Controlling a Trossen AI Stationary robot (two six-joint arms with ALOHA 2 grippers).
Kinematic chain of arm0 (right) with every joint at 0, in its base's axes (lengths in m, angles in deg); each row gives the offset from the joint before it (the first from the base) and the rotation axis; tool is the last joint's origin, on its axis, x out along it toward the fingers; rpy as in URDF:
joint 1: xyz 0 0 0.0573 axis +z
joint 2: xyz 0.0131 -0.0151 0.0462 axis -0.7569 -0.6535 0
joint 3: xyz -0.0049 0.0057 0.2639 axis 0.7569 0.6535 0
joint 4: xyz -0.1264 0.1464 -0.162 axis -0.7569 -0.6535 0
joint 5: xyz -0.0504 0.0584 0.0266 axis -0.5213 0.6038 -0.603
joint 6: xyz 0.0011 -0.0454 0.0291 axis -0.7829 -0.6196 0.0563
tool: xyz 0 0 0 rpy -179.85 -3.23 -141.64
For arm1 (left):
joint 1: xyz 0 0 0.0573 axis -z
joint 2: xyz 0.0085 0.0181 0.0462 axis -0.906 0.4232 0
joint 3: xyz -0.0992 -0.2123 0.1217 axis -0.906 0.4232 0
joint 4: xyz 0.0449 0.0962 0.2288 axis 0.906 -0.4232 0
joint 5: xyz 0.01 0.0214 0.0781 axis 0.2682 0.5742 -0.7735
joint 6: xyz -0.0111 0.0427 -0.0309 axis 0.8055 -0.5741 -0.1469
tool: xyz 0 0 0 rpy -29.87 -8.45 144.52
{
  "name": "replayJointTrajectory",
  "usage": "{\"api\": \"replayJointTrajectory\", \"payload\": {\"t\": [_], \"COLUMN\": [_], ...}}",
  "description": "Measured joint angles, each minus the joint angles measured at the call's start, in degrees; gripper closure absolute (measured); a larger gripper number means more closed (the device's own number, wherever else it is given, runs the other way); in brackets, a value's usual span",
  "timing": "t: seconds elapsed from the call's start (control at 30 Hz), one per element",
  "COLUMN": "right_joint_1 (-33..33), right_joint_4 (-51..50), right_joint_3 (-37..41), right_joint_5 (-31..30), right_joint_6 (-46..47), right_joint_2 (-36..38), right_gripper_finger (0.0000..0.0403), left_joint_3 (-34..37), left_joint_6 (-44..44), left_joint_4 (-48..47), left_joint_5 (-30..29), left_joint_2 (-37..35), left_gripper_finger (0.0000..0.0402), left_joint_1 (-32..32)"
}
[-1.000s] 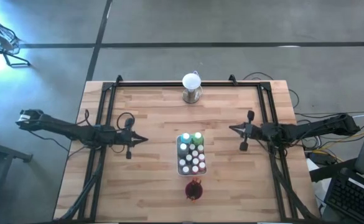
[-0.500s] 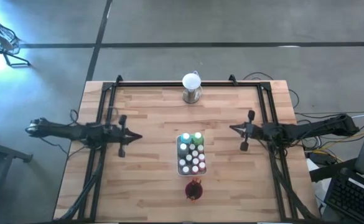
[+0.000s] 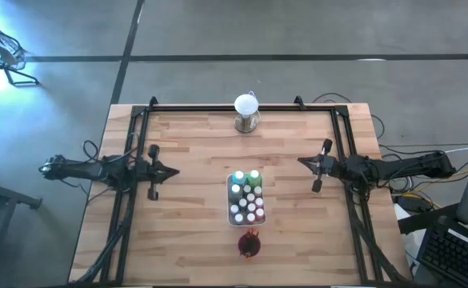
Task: Pick & Place Paint Supplies
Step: Return to Home Position
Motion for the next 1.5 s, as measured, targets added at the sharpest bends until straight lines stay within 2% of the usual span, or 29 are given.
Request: {"api": "replayJointTrajectory", "payload": {"t": [0.27, 1.5], "right_joint_1": [0.0, 0.0], "right_joint_4": [0.1, 0.0], "right_joint_3": [0.0, 0.0], "right_joint_5": [0.0, 0.0], "right_joint_6": [0.0, 0.0], "right_joint_2": [1.8, 1.8], "right_gripper_finger": [0.0394, 0.0394], "left_joint_3": [0.0, -0.1], "left_joint_6": [0.0, 0.0], "left_joint_4": [0.4, 0.7], "left_joint_5": [0.0, 0.2], "left_joint_2": [0.1, 0.1], "left_gripper_finger": [0.039, 0.039], "left_joint_1": [0.0, 0.0]}}
